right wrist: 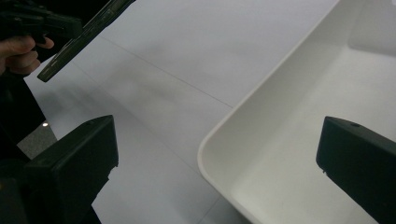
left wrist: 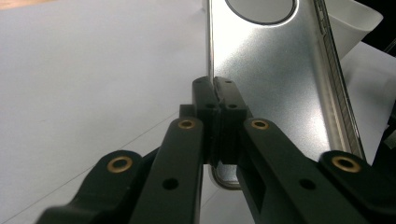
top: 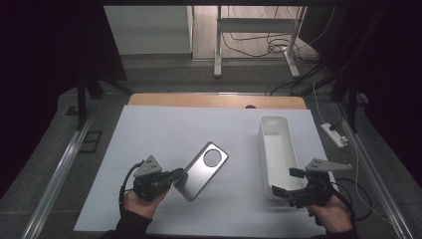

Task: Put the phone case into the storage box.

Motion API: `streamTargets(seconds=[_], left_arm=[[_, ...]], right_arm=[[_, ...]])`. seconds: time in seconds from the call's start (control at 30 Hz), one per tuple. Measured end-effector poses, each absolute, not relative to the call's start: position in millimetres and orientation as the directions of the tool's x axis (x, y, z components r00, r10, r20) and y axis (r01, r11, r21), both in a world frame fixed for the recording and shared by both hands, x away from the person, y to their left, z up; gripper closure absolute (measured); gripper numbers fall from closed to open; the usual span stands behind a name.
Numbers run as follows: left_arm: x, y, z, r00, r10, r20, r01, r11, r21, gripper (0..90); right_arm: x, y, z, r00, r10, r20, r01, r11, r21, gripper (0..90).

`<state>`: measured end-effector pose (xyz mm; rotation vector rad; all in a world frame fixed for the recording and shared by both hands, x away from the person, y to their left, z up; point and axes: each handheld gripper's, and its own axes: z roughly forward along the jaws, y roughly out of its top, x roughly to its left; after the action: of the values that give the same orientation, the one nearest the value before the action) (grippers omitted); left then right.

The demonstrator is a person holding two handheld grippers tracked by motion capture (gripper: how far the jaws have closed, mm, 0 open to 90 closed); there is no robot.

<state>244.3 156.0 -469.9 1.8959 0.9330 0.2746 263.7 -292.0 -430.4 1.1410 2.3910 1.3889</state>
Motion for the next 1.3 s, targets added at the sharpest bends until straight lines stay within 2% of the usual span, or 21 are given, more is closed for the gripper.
streamTargets(seconds=[0.2,0.5,1.3], left_arm=[[245.0,155.8,-468.7,0.682,0.706,-0.190,0.478,-0.235,0.847,89.4],[245.9,153.6,-468.3,0.686,0.703,-0.185,0.469,-0.234,0.851,89.3],[250.0,143.9,-468.1,0.697,0.692,-0.189,0.456,-0.225,0.861,89.3]], right_arm=[[269.7,-278.1,-430.1,-0.717,0.667,0.203,0.526,0.327,0.785,0.0],[276.1,-254.6,-432.7,-0.736,0.639,0.221,0.528,0.339,0.779,0.0],[288.9,-221.0,-435.2,-0.735,0.602,0.312,0.570,0.300,0.765,0.0]])
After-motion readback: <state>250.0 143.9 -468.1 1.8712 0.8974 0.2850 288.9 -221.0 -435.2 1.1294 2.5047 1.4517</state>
